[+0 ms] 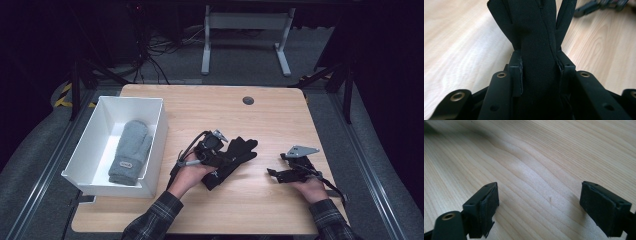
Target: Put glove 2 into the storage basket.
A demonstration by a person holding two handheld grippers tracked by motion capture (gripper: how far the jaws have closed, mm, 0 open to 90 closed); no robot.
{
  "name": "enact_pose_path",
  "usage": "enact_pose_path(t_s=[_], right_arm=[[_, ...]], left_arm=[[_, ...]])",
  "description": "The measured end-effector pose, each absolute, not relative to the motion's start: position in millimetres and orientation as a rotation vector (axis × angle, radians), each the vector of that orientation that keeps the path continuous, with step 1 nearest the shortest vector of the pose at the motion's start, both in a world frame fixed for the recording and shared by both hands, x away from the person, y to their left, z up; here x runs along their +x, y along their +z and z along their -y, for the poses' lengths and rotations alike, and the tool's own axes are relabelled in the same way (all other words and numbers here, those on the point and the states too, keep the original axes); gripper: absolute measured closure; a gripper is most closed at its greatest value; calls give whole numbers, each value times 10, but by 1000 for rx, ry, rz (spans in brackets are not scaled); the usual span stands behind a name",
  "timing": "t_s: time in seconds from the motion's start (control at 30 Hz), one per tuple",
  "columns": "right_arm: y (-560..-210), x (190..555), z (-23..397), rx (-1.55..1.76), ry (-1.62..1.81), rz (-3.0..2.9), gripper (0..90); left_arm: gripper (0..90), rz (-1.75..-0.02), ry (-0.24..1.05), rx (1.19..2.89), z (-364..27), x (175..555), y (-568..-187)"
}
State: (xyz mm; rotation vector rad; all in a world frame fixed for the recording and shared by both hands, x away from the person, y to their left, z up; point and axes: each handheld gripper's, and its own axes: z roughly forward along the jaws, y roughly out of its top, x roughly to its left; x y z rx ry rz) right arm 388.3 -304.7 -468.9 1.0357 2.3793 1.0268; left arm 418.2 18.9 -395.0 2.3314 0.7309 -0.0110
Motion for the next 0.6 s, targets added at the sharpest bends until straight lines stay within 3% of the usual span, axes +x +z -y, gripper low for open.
enact_pose_path(t_s=[0.6], right_arm=[[-4689, 3881, 3046, 1038, 1026, -2380, 161]], left_arm=[[651, -786, 48, 2287, -587, 4188, -3241]])
